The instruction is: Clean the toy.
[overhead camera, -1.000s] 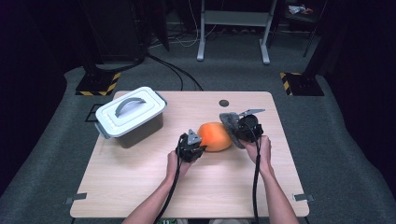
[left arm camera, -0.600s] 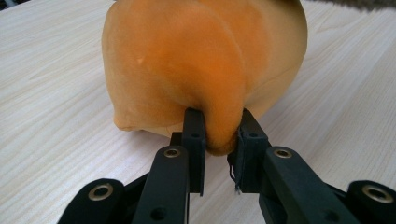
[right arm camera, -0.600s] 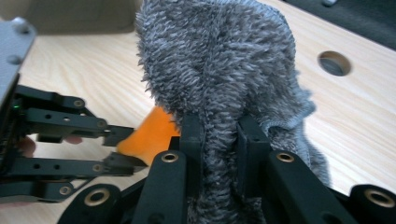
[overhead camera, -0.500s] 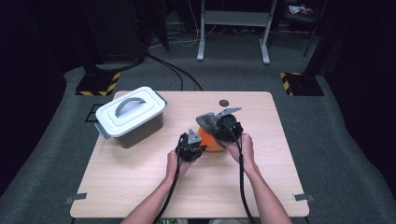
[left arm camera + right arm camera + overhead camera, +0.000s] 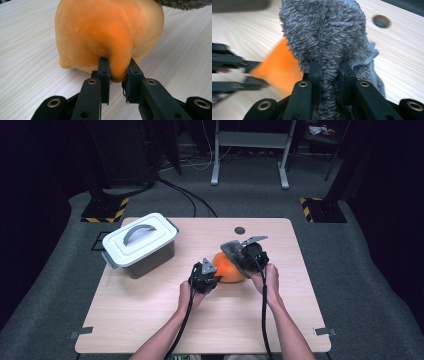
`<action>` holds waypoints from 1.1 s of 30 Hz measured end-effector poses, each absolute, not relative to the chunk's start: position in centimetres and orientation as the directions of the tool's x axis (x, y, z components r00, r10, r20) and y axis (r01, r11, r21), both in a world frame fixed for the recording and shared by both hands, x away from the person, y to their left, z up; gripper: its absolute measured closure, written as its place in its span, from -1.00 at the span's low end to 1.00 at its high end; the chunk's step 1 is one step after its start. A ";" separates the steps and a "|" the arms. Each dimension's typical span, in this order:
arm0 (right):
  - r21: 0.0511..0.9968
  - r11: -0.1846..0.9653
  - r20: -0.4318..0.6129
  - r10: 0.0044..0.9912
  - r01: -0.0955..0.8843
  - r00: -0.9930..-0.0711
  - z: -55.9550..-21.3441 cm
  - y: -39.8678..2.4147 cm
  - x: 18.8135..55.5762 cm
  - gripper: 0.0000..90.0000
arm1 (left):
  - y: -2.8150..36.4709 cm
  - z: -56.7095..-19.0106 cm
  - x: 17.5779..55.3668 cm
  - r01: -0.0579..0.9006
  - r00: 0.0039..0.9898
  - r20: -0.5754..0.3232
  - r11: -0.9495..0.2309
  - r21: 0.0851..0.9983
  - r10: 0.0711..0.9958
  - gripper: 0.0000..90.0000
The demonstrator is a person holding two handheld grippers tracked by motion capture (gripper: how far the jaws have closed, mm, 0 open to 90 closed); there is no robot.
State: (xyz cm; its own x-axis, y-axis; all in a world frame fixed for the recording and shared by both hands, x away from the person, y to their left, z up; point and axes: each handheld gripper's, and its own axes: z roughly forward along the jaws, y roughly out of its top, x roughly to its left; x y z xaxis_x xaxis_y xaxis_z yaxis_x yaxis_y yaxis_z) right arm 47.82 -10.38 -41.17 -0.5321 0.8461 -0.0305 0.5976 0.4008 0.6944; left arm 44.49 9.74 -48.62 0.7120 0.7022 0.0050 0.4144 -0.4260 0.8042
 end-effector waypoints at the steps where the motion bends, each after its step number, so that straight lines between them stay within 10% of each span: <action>1: 0.695 0.399 -0.026 0.845 0.598 -0.534 -41.3 -10.8 48.0 0.69 | 9.8 -48.6 44.5 0.412 0.713 0.008 -0.428 0.804 0.701 0.72; 25: 0.576 0.320 0.036 0.910 0.752 -0.414 -48.1 -15.3 49.9 0.69 | 9.9 -48.7 44.6 0.419 0.706 0.002 -0.420 0.805 0.708 0.72; 33: 0.643 0.316 0.003 0.909 0.697 -0.416 -45.0 -15.8 48.9 0.69 | 10.1 -48.7 44.6 0.419 0.703 0.001 -0.416 0.807 0.711 0.72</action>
